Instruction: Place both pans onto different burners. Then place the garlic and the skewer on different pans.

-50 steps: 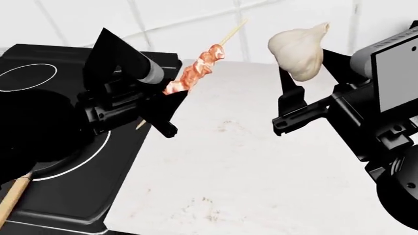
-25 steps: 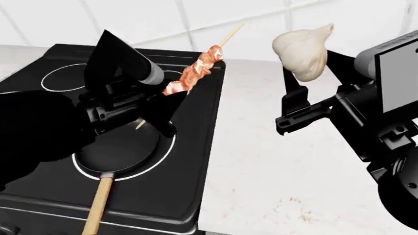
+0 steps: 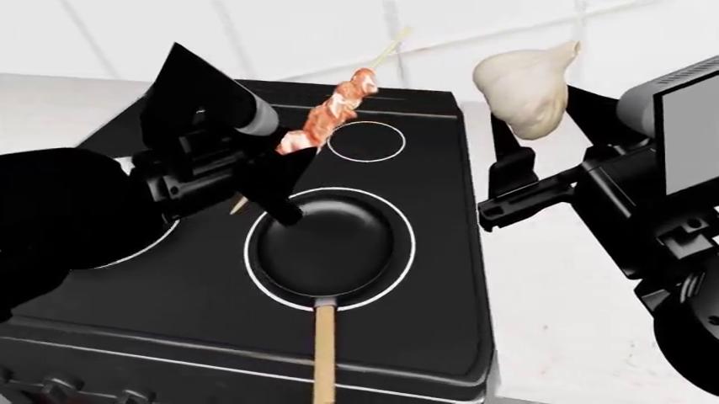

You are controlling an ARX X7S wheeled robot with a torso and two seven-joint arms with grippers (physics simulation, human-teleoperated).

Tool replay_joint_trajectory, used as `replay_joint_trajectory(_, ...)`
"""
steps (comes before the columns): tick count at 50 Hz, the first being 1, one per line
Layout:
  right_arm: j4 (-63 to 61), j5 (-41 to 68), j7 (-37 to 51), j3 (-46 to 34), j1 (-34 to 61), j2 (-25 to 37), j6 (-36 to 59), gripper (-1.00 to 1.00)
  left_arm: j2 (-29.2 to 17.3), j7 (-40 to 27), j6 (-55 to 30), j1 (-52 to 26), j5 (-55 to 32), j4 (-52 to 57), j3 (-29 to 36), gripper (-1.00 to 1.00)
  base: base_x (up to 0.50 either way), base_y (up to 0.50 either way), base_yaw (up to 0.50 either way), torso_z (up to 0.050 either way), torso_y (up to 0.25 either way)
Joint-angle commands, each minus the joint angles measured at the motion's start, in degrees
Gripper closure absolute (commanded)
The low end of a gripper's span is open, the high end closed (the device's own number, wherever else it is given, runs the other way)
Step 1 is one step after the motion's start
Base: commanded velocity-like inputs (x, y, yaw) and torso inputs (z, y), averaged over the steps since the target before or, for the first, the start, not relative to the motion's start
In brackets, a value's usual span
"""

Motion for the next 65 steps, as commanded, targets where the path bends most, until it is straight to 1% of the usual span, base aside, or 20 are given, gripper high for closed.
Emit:
replay_joint_trajectory(1, -0.1, -0.39, -0.07, 1.48, -1.62, 0.51, -1.75, 1.0, 0.16, -0.3, 0.49, -0.17, 0.39, -0.71, -0.01, 1.0, 0.09, 0.26, 0.0, 0.0, 0.0)
replay_joint_trajectory(20, -0.37, -0.25, 0.17, 1.29, -1.11, 0.7, -1.25, 1.0, -0.32, -0.53, 0.44, -0.06, -0.18, -0.07, -0.18, 1.0, 0.11, 0.21, 0.0, 0.0, 0.0)
replay_joint_trajectory(31, -0.93, -0.6, 0.43, 0.67, -0.58, 1.04, -0.23, 1.0, -0.42, -0.66, 0.49, 0.12, -0.36, 0.35, -0.11, 1.0, -0.05, 0.49, 0.0, 0.0, 0.001)
replay_joint_trajectory(53, -0.59, -0.41, 0.6, 2.2, -3.09, 2.25, -2.49, 1.0, 0.18, -0.04, 0.91, 0.16, 0.49, -0.51, 0.7, 1.0, -0.06, 0.49, 0.0, 0.0, 0.0)
replay_joint_trajectory(61, 0.87, 2.27, 0.66, 2.21, -1.69, 2.32, -1.21, 1.0, -0.13, 0.16, 1.15, 0.26, 0.5, -0.46, 0.61, 1.0, 0.0, 0.0, 0.0, 0.0, 0.0)
replay_joint_trajectory(65, 1.55, 4.11, -2.76, 1.96, 0.85, 3.49, 0.54, 1.0, -0.17, 0.72, 1.94, 0.78, 1.26, -1.32, 0.77, 1.0, 0.0, 0.0, 0.0, 0.0, 0.0)
